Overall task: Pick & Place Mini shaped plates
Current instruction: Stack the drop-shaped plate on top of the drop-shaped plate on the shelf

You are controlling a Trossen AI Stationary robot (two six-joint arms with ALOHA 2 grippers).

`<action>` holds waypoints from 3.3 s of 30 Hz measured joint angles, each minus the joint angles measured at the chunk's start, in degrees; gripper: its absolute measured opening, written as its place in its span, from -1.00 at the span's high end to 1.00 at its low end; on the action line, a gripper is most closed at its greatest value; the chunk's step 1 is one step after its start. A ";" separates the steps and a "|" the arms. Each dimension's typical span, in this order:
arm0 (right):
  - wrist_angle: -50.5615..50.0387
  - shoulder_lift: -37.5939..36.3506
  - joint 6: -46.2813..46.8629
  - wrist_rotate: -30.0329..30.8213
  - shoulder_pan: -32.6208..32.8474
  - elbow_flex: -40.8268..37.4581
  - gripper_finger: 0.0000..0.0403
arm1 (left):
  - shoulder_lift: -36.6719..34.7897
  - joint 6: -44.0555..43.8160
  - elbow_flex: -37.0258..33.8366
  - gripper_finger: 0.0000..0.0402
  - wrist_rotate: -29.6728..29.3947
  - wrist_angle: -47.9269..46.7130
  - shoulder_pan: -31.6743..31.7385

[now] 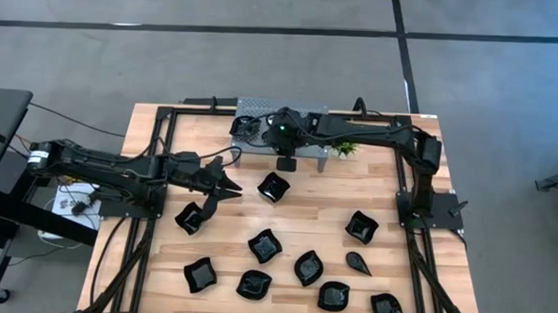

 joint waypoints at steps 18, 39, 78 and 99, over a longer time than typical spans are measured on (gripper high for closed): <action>-2.02 -1.62 -6.29 0.39 0.99 0.02 0.92 | 0.00 0.00 0.02 0.56 0.00 0.01 0.00; 0.75 -6.53 -29.27 0.34 -7.25 -0.11 0.98 | 0.00 0.44 0.02 0.56 0.00 0.01 0.00; 3.07 -2.68 -34.78 0.35 -7.39 -0.11 0.74 | 0.02 0.42 0.02 0.56 0.02 0.25 0.00; 2.89 -2.70 -27.78 7.67 -6.12 -0.11 0.70 | 0.02 0.42 0.02 0.56 0.02 0.25 0.00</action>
